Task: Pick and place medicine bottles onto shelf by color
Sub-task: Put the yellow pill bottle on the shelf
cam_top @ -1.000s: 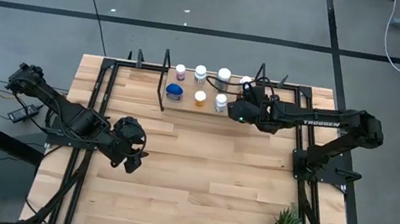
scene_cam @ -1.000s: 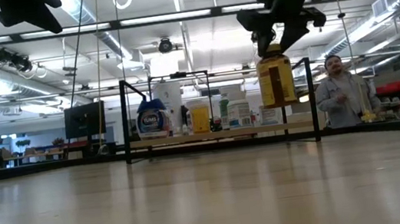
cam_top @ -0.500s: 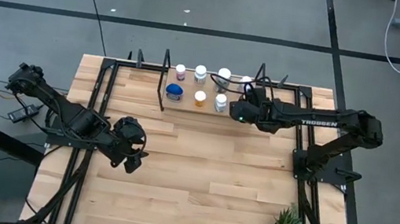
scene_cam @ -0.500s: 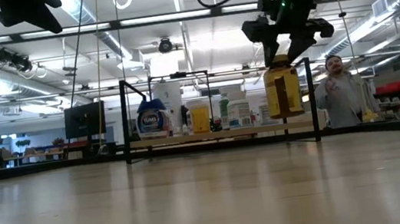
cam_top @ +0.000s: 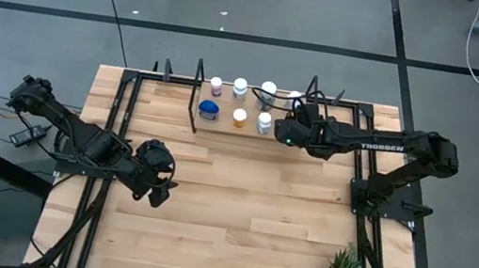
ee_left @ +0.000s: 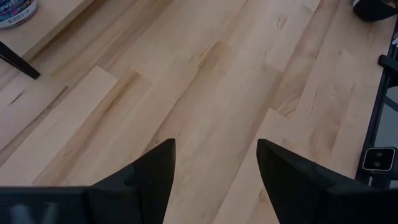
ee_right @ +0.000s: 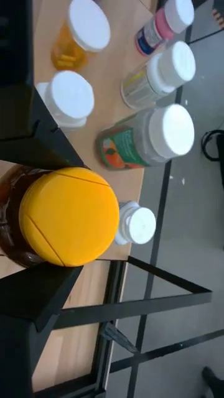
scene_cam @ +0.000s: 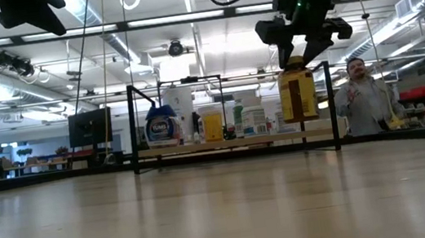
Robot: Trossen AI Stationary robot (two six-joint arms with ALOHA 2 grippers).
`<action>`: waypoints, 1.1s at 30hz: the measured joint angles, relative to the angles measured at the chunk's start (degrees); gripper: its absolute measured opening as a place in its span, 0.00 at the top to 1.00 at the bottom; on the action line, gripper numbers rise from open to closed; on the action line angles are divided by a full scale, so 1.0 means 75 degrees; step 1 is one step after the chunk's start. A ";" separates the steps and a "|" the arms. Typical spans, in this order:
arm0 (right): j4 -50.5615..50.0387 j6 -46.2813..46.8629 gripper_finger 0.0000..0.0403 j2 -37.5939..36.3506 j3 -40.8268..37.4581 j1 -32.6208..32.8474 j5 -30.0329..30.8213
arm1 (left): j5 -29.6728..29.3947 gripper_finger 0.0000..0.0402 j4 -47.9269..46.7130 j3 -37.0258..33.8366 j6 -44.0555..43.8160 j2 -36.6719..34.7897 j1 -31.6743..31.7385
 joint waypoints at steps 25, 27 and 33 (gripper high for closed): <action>0.0145 0.0631 0.42 0.0000 0.0000 -0.0205 -0.0153 | 0.0000 0.42 0.0009 0.0000 -0.0010 0.0000 0.0001; 0.0145 0.0671 0.42 0.0000 0.0000 -0.0205 -0.0153 | 0.0001 0.42 0.0008 0.0000 -0.0010 0.0000 0.0002; 0.0147 0.0688 0.42 0.0000 0.0000 -0.0205 -0.0152 | 0.0002 0.42 0.0008 0.0000 -0.0010 0.0000 0.0000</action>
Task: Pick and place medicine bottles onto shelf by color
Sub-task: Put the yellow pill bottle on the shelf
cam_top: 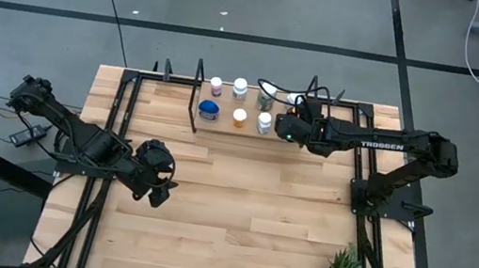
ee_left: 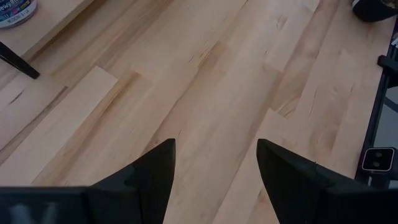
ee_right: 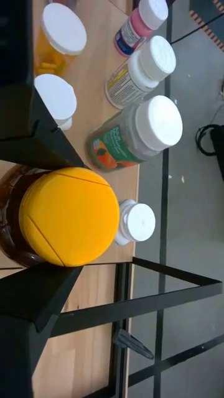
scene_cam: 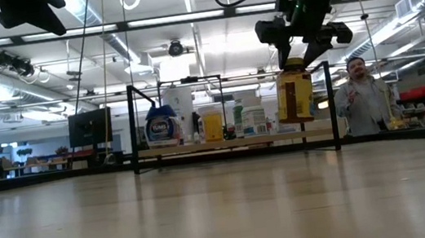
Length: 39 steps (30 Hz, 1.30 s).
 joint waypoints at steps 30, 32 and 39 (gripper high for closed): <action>0.0119 -0.0007 0.38 0.0234 -0.0009 0.0000 -0.0237 | -0.0008 0.42 0.0073 0.0000 0.0000 0.0000 0.0001; 0.0185 -0.0006 0.38 0.0230 -0.0009 0.0000 -0.0185 | -0.0005 0.42 0.0073 0.0000 0.0000 0.0000 0.0003; 0.0175 -0.0085 0.37 0.0224 -0.0003 0.0000 -0.0042 | -0.0005 0.42 0.0114 0.0000 0.0004 0.0000 0.0003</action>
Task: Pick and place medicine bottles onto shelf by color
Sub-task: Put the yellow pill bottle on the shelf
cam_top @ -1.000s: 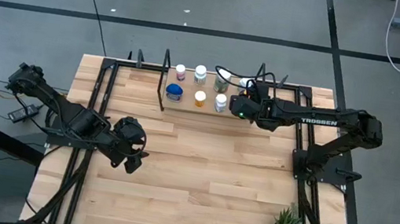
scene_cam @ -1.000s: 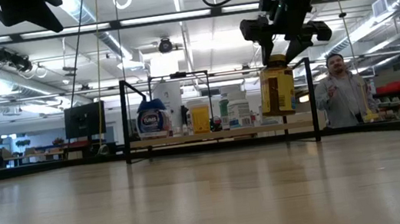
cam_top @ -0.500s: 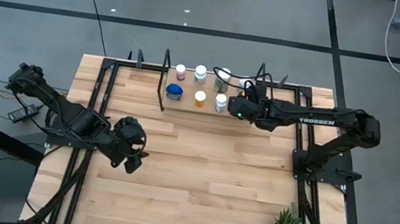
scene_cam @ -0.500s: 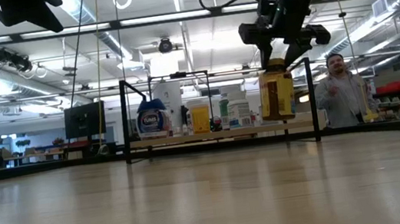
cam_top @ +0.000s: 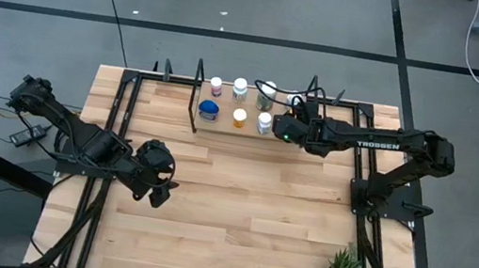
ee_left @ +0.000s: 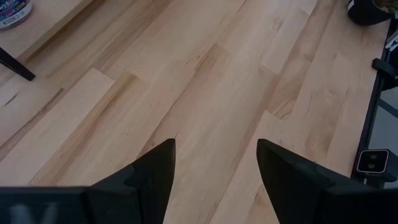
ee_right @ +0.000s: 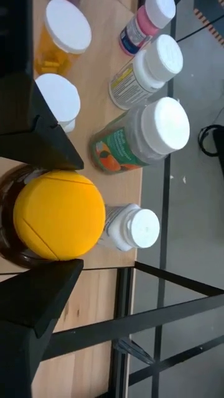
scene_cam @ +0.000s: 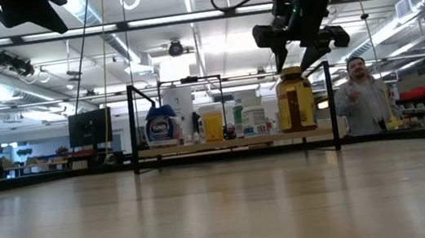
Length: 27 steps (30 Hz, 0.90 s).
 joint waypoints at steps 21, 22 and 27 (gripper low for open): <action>0.0000 0.0064 0.39 -0.0003 0.0000 0.0000 0.0084 | 0.0003 0.42 0.0020 0.0000 -0.0319 0.0000 -0.0020; 0.0000 0.0067 0.39 -0.0005 0.0000 0.0000 0.0082 | 0.0003 0.42 0.0023 0.0000 -0.0339 0.0000 -0.0020; 0.0000 0.0079 0.39 -0.0006 0.0000 0.0000 0.0084 | 0.0003 0.42 0.0041 0.0000 -0.0357 0.0000 -0.0020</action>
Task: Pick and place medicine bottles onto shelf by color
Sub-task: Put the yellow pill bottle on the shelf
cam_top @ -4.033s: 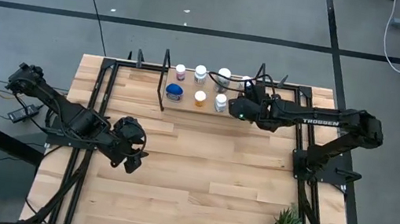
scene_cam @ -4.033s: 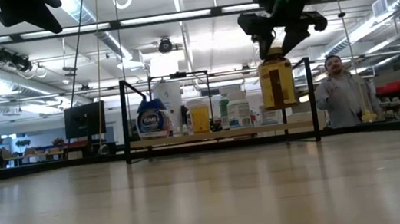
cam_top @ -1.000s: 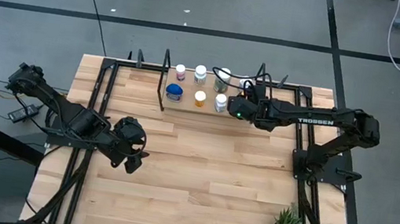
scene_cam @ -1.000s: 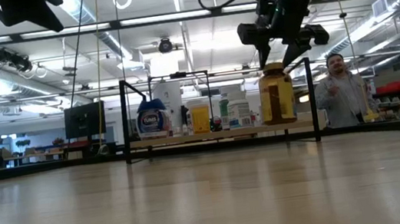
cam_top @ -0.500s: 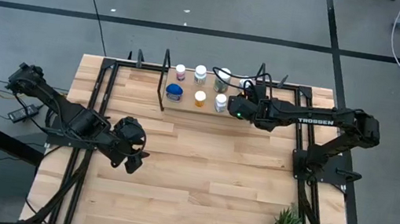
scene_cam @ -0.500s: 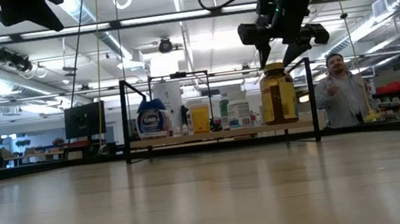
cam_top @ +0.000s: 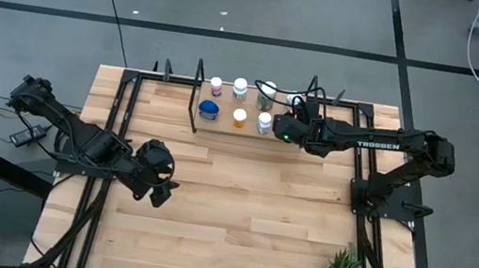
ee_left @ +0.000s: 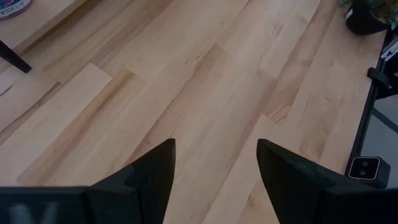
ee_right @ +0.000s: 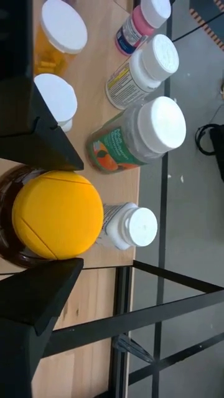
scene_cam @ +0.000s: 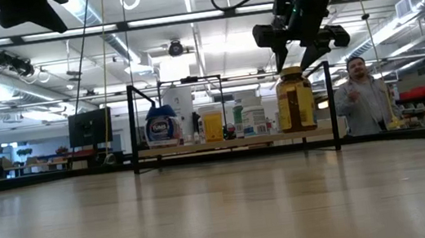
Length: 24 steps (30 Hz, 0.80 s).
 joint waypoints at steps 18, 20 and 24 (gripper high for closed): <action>0.0356 -0.0164 0.39 0.0000 0.0000 -0.0120 -0.0006 | 0.0000 0.42 0.0006 0.0000 -0.0038 0.0000 0.0000; 0.0356 -0.0167 0.39 0.0000 0.0000 -0.0169 -0.0006 | 0.0000 0.42 0.0006 0.0000 -0.0041 0.0000 0.0000; 0.0356 -0.0167 0.39 0.0000 0.0000 -0.0206 -0.0006 | 0.0000 0.42 0.0007 0.0000 -0.0044 0.0000 0.0000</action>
